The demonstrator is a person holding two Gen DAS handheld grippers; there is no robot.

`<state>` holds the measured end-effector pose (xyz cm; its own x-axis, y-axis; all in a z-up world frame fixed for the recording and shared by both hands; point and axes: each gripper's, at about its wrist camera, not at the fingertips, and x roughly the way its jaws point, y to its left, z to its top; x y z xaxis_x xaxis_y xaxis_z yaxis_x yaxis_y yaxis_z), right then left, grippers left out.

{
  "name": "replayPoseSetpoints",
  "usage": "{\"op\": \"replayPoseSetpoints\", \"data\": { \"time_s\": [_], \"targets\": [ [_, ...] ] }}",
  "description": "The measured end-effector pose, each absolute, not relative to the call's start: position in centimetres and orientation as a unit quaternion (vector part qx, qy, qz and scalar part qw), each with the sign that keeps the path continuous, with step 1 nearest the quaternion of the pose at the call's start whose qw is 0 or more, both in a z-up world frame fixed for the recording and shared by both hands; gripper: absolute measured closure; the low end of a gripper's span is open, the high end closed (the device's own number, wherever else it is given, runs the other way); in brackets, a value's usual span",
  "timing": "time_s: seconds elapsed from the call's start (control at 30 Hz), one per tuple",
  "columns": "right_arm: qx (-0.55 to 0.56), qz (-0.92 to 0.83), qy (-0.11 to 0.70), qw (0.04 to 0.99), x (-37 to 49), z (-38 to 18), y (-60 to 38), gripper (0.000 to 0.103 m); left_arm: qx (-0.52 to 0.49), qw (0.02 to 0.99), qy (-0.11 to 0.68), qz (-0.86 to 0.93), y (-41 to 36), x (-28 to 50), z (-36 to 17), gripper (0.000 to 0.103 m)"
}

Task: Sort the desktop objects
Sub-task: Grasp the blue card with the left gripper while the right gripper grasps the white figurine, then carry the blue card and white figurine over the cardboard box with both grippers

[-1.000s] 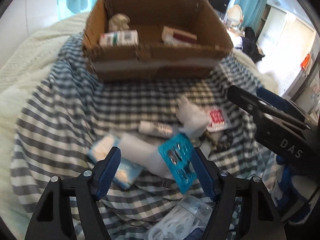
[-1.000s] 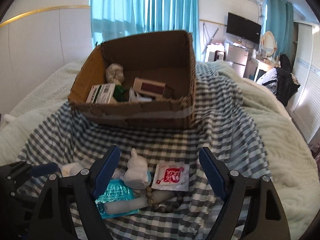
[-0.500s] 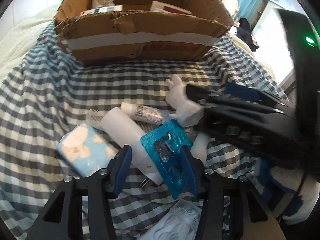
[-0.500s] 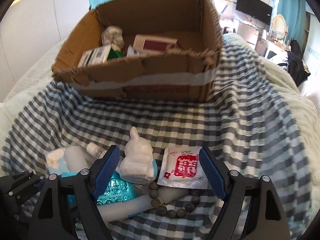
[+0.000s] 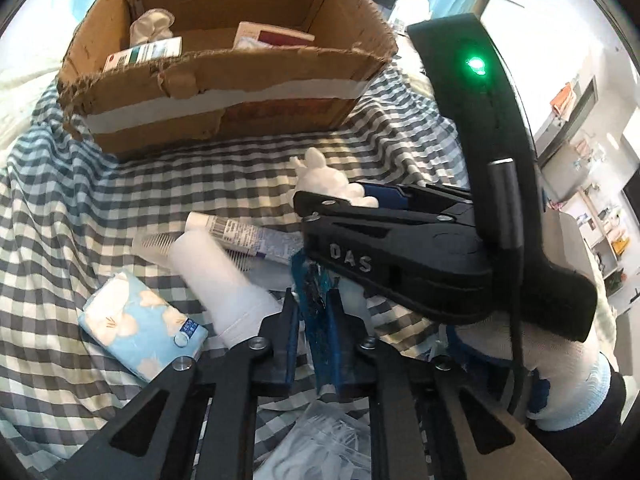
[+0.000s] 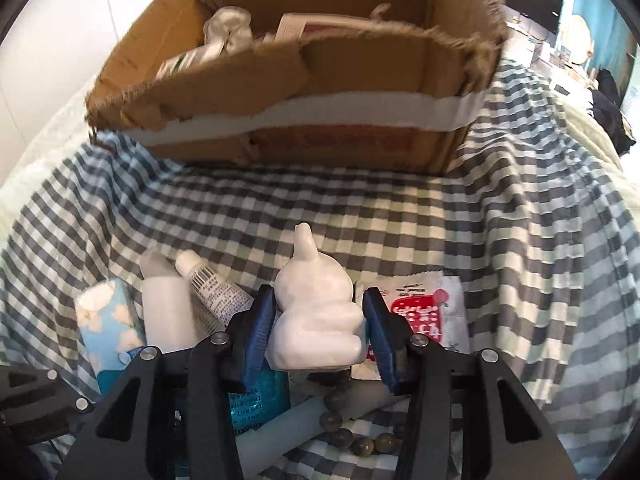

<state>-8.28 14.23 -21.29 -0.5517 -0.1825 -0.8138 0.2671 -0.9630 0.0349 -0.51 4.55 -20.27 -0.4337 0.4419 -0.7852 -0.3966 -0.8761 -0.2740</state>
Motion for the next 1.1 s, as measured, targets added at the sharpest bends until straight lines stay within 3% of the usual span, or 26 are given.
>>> {"op": "replayPoseSetpoints", "data": {
  "time_s": [0.63, 1.1],
  "targets": [
    [0.340, -0.935, 0.003, 0.096, -2.4, -14.0, 16.2, 0.058, -0.392, 0.220, -0.012, 0.893, 1.2, 1.0, -13.9, 0.095],
    [0.233, -0.969, 0.022, 0.079, 3.3, -6.8, 13.7, 0.058, -0.314, 0.189, -0.002, 0.930, -1.7, 2.8, -7.4, 0.095]
  ]
}}
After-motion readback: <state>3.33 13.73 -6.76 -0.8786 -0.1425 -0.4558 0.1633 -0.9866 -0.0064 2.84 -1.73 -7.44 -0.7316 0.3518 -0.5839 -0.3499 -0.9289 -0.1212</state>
